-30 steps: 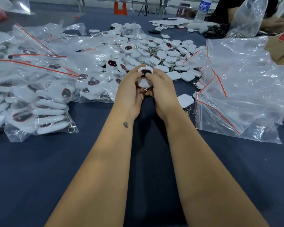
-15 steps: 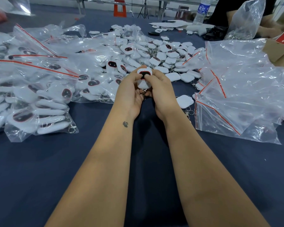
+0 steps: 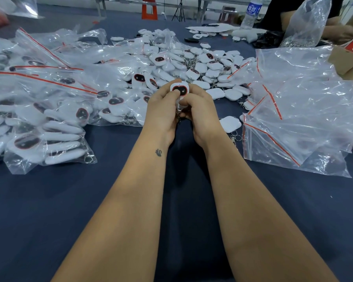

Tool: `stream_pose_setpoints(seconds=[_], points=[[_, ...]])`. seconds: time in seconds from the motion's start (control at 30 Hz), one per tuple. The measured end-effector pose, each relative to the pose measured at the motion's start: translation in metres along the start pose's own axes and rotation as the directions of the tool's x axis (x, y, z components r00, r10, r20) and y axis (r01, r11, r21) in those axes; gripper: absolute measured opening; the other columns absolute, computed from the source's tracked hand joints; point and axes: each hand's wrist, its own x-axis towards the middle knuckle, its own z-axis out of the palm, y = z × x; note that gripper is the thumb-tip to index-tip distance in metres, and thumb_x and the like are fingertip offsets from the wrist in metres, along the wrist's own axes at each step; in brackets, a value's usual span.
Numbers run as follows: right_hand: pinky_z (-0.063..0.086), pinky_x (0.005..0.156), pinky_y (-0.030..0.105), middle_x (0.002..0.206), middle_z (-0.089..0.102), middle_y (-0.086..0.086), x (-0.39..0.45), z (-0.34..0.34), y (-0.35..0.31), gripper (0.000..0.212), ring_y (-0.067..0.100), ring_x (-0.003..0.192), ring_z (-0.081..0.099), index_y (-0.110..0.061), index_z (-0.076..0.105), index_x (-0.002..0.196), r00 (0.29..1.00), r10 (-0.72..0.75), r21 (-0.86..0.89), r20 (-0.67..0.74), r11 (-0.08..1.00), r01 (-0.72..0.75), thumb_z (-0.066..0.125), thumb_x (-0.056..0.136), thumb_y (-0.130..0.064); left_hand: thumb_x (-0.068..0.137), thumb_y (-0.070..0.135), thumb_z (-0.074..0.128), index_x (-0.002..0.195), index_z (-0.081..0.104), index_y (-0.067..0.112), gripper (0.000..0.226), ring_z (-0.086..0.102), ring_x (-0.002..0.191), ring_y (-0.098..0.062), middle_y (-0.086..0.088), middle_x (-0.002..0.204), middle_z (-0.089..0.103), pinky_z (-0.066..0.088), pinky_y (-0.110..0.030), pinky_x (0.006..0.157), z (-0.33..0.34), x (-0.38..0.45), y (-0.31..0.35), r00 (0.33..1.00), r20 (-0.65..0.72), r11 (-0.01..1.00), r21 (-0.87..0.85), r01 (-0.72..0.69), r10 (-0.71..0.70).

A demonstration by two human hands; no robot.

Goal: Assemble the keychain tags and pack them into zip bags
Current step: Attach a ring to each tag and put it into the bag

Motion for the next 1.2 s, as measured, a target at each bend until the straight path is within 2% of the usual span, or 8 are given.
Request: stream_pose_setpoints(seconds=[0.4, 0.57, 0.67, 0.73, 0.8, 0.9, 1.07, 1.2], points=[[0.047, 0.057, 0.024, 0.069, 0.06, 0.006, 0.005, -0.004, -0.007, 0.028, 0.015, 0.06, 0.056, -0.009, 0.059, 0.078, 0.992, 0.021, 0.383, -0.126, 0.923, 0.029, 0.043, 0.084, 0.013, 0.097, 0.011, 0.049, 0.119, 0.064, 0.019, 0.028, 0.063, 0.091, -0.017, -0.005, 0.104, 0.069, 0.051, -0.027, 0.077, 0.009, -0.003, 0.002, 0.992, 0.076, 0.987, 0.117, -0.108, 0.099], [0.059, 0.071, 0.028, 0.075, 0.053, 0.008, 0.009, -0.005, -0.009, 0.025, 0.021, 0.065, 0.063, -0.007, 0.05, 0.08, 0.968, 0.053, 0.544, -0.244, 0.834, 0.092, 0.044, 0.088, 0.016, 0.089, 0.003, 0.047, 0.092, 0.067, 0.019, 0.025, 0.069, 0.079, -0.019, -0.004, 0.083, 0.073, 0.054, -0.023, 0.074, -0.001, -0.012, 0.026, 0.884, -0.11, 0.89, 0.094, -0.446, 0.454], [0.06, 0.078, 0.03, 0.081, 0.052, 0.008, 0.007, -0.004, -0.009, 0.023, 0.018, 0.067, 0.067, -0.006, 0.05, 0.087, 0.964, 0.042, 0.538, -0.262, 0.836, 0.109, 0.047, 0.088, 0.017, 0.083, 0.013, 0.05, 0.086, 0.063, 0.026, 0.018, 0.057, 0.071, -0.01, 0.009, 0.071, 0.063, 0.041, -0.022, 0.067, -0.015, -0.01, 0.029, 0.774, -0.155, 0.693, 0.575, -0.435, 0.614], [0.06, 0.081, 0.03, 0.084, 0.055, 0.008, 0.007, -0.002, -0.008, 0.021, 0.017, 0.071, 0.064, -0.004, 0.051, 0.094, 0.964, 0.036, 0.509, -0.265, 0.854, 0.107, 0.05, 0.089, 0.016, 0.083, 0.029, 0.055, 0.099, 0.064, 0.027, 0.018, 0.053, 0.092, -0.012, 0.012, 0.079, 0.062, 0.035, -0.028, 0.078, -0.021, -0.006, 0.024, 0.794, -0.035, 0.366, 0.9, -0.239, 0.606], [0.056, 0.079, 0.028, 0.083, 0.057, 0.005, 0.007, -0.002, -0.007, 0.021, 0.015, 0.074, 0.059, -0.005, 0.053, 0.098, 0.958, 0.024, 0.438, -0.285, 0.892, 0.108, 0.055, 0.088, 0.014, 0.081, 0.045, 0.06, 0.111, 0.064, 0.026, 0.036, 0.046, 0.113, -0.024, 0.007, 0.101, 0.064, 0.029, -0.038, 0.089, -0.023, -0.003, 0.018, 0.858, 0.074, 0.024, 0.995, -0.099, 0.508], [0.044, 0.074, 0.025, 0.079, 0.057, 0.0, 0.007, -0.002, -0.005, 0.022, 0.014, 0.076, 0.052, -0.008, 0.054, 0.098, 0.952, -0.001, 0.333, -0.306, 0.937, 0.108, 0.061, 0.087, 0.01, 0.081, 0.037, 0.062, 0.108, 0.069, 0.022, 0.031, 0.043, 0.115, -0.031, -0.002, 0.109, 0.062, 0.022, -0.038, 0.083, -0.024, -0.002, 0.014, 0.871, 0.103, -0.15, 0.988, -0.034, 0.48], [0.049, 0.075, 0.027, 0.079, 0.059, 0.004, 0.006, 0.003, -0.005, 0.02, 0.016, 0.075, 0.055, -0.008, 0.056, 0.091, 0.975, -0.041, 0.349, -0.218, 0.93, 0.118, 0.062, 0.087, 0.011, 0.08, 0.018, 0.057, 0.11, 0.067, 0.016, 0.032, 0.051, 0.111, -0.034, -0.009, 0.109, 0.066, 0.034, -0.038, 0.088, -0.03, -0.003, 0.018, 0.842, 0.0, -0.012, 1.0, 0.008, 0.54], [0.054, 0.091, 0.037, 0.089, 0.064, 0.012, 0.004, 0.008, -0.003, 0.019, 0.019, 0.081, 0.061, -0.001, 0.062, 0.102, 0.982, -0.07, 0.186, -0.175, 0.977, 0.103, 0.062, 0.087, 0.01, 0.082, 0.013, 0.052, 0.107, 0.069, 0.022, 0.031, 0.06, 0.094, -0.017, 0.006, 0.098, 0.069, 0.042, -0.026, 0.072, -0.026, -0.005, 0.018, 0.806, -0.074, 0.312, 0.94, -0.14, 0.587]])
